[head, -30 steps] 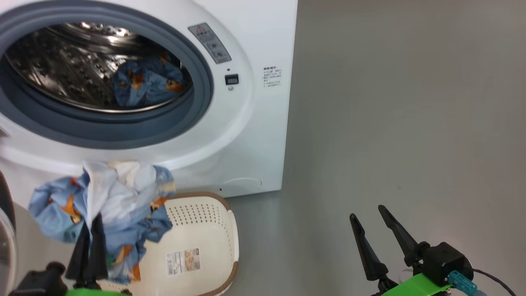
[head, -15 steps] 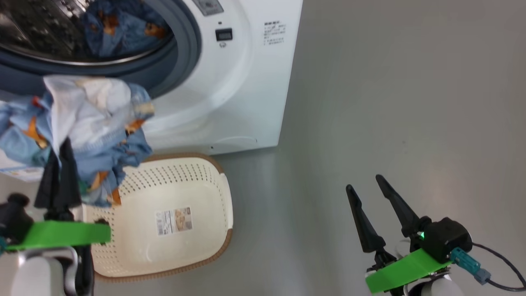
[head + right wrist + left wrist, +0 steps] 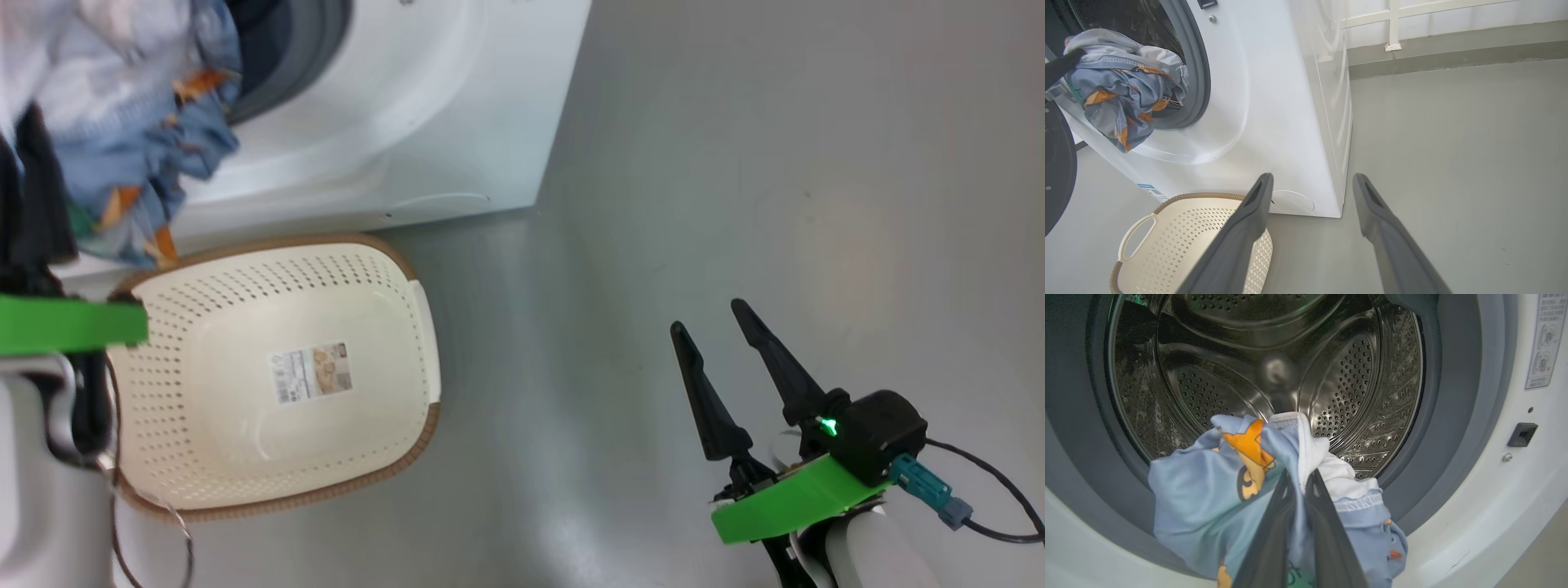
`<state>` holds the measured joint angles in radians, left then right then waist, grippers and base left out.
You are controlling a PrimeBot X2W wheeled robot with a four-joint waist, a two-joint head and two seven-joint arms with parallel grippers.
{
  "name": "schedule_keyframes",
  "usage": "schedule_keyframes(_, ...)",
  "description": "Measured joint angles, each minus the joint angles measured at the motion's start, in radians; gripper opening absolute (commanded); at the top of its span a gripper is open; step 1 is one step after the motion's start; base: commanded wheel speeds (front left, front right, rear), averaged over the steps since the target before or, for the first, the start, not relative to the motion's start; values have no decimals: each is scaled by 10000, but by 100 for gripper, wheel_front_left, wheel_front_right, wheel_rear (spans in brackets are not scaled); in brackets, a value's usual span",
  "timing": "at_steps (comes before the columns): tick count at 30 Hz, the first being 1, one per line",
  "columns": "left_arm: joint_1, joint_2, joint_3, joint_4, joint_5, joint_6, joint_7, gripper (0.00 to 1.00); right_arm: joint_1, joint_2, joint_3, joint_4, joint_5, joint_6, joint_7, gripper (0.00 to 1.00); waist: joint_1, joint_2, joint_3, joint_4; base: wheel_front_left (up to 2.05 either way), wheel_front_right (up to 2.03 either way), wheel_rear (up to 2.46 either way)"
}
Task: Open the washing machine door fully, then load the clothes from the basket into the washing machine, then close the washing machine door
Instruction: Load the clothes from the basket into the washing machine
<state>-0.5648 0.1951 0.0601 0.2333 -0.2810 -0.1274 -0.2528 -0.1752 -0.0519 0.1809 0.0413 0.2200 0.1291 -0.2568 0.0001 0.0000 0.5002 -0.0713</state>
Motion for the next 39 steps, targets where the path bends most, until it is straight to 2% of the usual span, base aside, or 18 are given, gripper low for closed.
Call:
schedule_keyframes(22,-3849,1101,-1026,2395,-464,0,-10,0,-413,-2,330,-153,293,0,0,100,0,0,1420,-697,0,0,0)
schedule_keyframes(29,-5354,1592,-1674,3754,-802,0,-6,0,-623,-2,460,-201,384,0,0,100,-1,0,1886,-877,0,0,0)
schedule_keyframes(39,-7455,2102,-2731,5265,-1515,-2,823,0,-732,-2,715,-199,472,0,-2,100,-1,0,2456,-1143,0,0,0)
